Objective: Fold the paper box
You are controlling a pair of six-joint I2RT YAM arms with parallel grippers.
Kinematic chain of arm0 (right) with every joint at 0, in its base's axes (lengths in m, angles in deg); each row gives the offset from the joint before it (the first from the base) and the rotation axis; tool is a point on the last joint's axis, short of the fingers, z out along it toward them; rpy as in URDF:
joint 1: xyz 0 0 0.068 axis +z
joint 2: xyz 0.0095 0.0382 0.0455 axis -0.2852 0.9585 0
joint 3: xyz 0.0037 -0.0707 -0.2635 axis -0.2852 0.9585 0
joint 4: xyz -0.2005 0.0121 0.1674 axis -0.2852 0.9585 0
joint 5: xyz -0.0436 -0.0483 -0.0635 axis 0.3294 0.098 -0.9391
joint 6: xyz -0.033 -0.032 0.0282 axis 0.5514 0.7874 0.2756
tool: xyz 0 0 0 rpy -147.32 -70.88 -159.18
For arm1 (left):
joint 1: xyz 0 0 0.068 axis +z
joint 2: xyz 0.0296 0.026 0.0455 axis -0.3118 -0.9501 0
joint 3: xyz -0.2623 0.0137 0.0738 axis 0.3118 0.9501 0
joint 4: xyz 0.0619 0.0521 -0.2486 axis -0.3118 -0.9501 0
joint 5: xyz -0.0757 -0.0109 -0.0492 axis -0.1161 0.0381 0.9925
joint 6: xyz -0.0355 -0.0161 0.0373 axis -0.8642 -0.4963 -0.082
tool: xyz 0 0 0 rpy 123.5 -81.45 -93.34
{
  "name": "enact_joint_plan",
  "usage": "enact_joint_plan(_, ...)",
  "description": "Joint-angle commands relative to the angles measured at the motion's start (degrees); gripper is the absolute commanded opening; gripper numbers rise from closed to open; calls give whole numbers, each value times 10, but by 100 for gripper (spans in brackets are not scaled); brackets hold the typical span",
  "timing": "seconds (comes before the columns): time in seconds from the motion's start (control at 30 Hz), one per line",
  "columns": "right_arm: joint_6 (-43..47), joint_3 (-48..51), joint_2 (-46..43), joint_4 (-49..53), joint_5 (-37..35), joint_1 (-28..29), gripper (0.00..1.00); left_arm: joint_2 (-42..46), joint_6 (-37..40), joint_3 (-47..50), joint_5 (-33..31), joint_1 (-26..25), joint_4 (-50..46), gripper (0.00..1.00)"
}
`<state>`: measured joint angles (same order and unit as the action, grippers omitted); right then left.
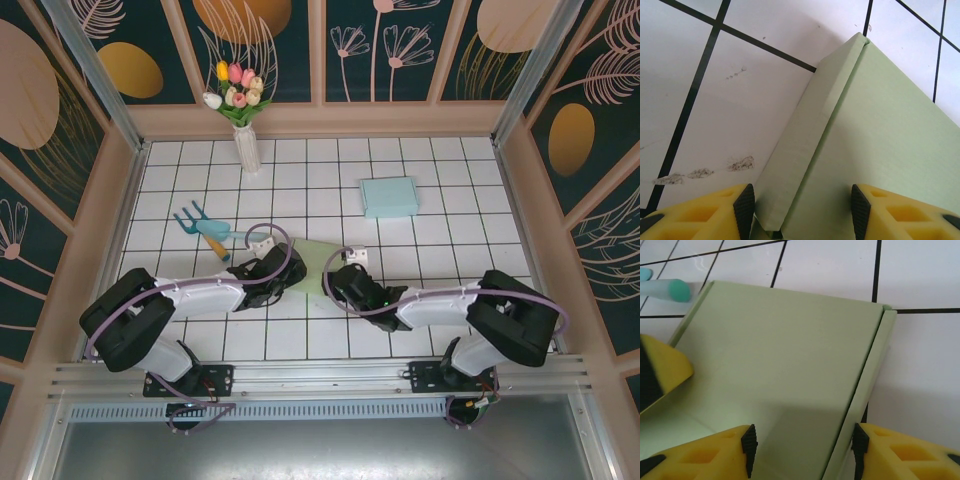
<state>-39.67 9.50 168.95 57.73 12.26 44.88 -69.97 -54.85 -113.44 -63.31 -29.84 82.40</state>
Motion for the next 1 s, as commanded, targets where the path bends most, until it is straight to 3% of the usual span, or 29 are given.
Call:
enact_joint_plan(0.0,-21,-9,-39,25,-24,16,57,-20,-8,23,-4,-2,-37,55)
enact_joint_plan(0.27,-57,9,-46,8,14,17,56,-18,-9,28,-6,-2,-36,55)
enact_joint_plan(0.97,-143,35,-21,26,-2,55,57,-22,-11,24,-18,-2,-41,55)
